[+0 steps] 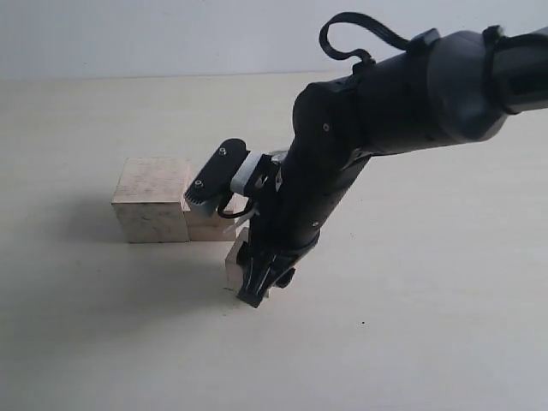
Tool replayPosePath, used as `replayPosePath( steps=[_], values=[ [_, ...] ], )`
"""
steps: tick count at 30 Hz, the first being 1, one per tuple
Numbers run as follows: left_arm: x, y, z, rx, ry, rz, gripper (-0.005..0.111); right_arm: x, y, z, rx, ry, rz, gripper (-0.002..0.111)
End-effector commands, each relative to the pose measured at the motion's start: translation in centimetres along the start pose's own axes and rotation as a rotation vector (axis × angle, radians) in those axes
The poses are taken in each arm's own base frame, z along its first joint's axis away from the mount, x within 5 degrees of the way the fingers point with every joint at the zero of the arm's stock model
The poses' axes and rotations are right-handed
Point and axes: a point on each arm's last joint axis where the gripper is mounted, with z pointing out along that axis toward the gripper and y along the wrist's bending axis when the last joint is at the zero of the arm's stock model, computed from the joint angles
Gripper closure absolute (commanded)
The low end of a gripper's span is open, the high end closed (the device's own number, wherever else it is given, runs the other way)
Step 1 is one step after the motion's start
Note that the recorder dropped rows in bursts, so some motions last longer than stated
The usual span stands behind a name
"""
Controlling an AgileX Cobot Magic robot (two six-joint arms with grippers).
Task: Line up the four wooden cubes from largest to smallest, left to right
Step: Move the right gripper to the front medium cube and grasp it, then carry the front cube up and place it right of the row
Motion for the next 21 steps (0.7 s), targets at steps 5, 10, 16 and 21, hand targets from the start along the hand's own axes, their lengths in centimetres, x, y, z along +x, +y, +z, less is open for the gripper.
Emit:
replayPosePath(
  steps=[5, 10, 16, 21],
  values=[
    [0.0, 0.0, 0.0, 0.007, -0.010, 0.004, 0.107, 0.9, -3.8, -3.4, 0.236, -0.003, -0.094, 0.108],
    [0.0, 0.0, 0.0, 0.007, -0.010, 0.004, 0.107, 2.6, -7.1, -4.1, 0.255, -0.005, -0.009, 0.108],
    [0.0, 0.0, 0.0, 0.007, -0.010, 0.004, 0.107, 2.9, -6.6, -4.2, -0.039, -0.122, -0.151, 0.108],
    [0.0, 0.0, 0.0, 0.007, -0.010, 0.004, 0.107, 2.2, -6.9, -4.1, 0.026, -0.183, -0.327, 0.108]
  ],
)
